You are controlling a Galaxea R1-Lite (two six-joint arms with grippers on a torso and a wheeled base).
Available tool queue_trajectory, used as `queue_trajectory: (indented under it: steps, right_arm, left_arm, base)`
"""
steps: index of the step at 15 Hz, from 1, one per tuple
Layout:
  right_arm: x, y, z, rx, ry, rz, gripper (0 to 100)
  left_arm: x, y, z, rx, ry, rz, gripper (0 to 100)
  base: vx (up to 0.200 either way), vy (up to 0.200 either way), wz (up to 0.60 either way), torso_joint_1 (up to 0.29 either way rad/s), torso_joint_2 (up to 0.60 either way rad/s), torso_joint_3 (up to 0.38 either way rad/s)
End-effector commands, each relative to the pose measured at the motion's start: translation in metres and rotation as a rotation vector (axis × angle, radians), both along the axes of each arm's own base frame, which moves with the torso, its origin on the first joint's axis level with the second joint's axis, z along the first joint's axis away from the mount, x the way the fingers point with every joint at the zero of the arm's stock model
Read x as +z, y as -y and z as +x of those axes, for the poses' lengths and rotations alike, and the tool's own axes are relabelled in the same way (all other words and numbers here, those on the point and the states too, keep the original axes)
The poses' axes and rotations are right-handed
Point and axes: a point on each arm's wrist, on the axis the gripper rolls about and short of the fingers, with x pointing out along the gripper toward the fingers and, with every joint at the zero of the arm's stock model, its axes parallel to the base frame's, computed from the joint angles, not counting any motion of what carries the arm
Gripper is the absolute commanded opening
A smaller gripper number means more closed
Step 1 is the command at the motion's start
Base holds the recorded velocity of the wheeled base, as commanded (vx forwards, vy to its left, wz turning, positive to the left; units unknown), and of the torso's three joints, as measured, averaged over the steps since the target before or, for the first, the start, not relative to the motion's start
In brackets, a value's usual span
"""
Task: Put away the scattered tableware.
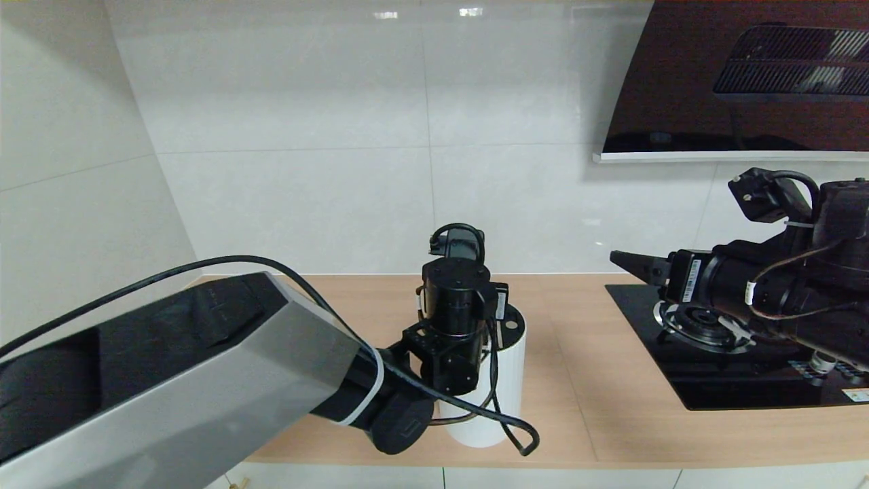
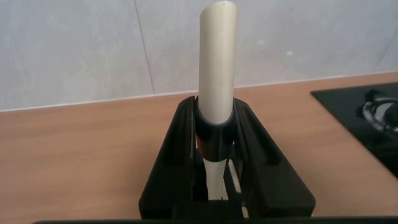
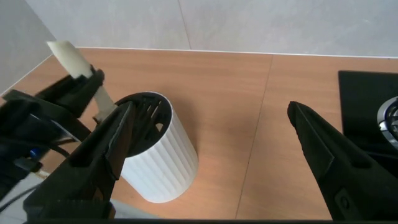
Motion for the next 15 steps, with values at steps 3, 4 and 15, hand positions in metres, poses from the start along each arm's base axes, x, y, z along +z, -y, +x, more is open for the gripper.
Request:
queue_trajectory:
  steps: [3, 4, 15]
  right_arm:
    - [-0.001, 0.0, 0.001, 0.0, -0.004, -0.002, 100]
    - [-0.002, -0.001, 0.001, 0.001, -0.006, -0.003, 100]
    - [-0.004, -0.001, 0.001, 0.001, -0.014, -0.006, 100]
  left_arm:
    - [-0.01, 0.003, -0.001, -0.005, -0.015, 0.016, 0]
    - [-0.01, 0.003, -0.001, -0.002, -0.016, 0.017, 100]
    - [0.032, -0.012, 0.0, 0.024, 0.106, -0.074, 100]
  base:
    - [0.0, 0.0, 0.0, 0.0, 0.0, 0.0]
    - [0.0, 0.0, 0.0, 0.0, 0.0, 0.0]
    - [0.0, 0.0, 0.0, 0.0, 0.0, 0.0]
